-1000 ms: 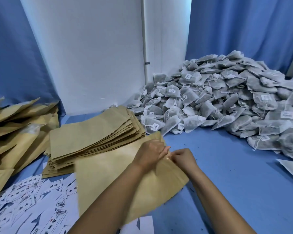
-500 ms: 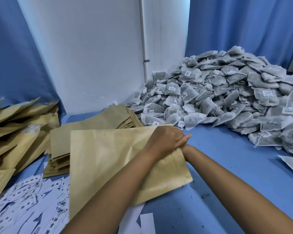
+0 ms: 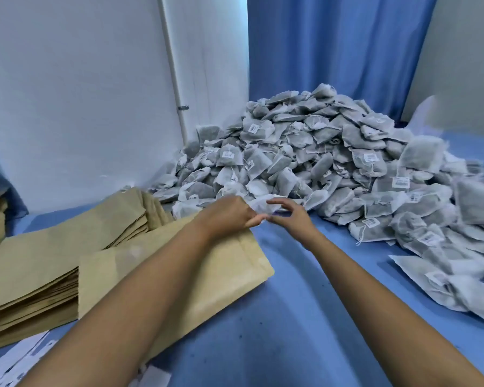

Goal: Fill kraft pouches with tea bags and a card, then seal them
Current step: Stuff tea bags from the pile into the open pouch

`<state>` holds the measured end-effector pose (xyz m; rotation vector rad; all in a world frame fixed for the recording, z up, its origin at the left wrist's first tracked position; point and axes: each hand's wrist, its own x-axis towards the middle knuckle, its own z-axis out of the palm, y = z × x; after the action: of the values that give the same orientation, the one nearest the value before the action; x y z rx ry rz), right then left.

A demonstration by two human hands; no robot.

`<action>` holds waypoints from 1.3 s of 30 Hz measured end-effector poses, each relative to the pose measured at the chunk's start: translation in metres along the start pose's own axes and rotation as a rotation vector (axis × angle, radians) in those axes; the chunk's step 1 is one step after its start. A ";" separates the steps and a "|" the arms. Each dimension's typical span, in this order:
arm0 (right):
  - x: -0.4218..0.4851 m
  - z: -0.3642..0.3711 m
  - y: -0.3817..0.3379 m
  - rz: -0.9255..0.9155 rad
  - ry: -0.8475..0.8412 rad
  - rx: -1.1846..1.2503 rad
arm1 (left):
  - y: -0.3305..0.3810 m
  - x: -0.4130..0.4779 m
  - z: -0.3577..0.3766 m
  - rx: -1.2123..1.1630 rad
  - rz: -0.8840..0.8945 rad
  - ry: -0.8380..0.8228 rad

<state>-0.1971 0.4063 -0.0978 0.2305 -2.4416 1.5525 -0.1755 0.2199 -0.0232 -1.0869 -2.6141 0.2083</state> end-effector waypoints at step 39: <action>0.092 -0.171 0.157 0.553 0.141 -1.040 | 0.002 0.096 0.061 -0.158 -0.090 0.132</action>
<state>-0.3065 0.6269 -0.1381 -0.7462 -2.9318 0.2053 -0.2578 0.2884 -0.0603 -0.9920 -2.5881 -0.0882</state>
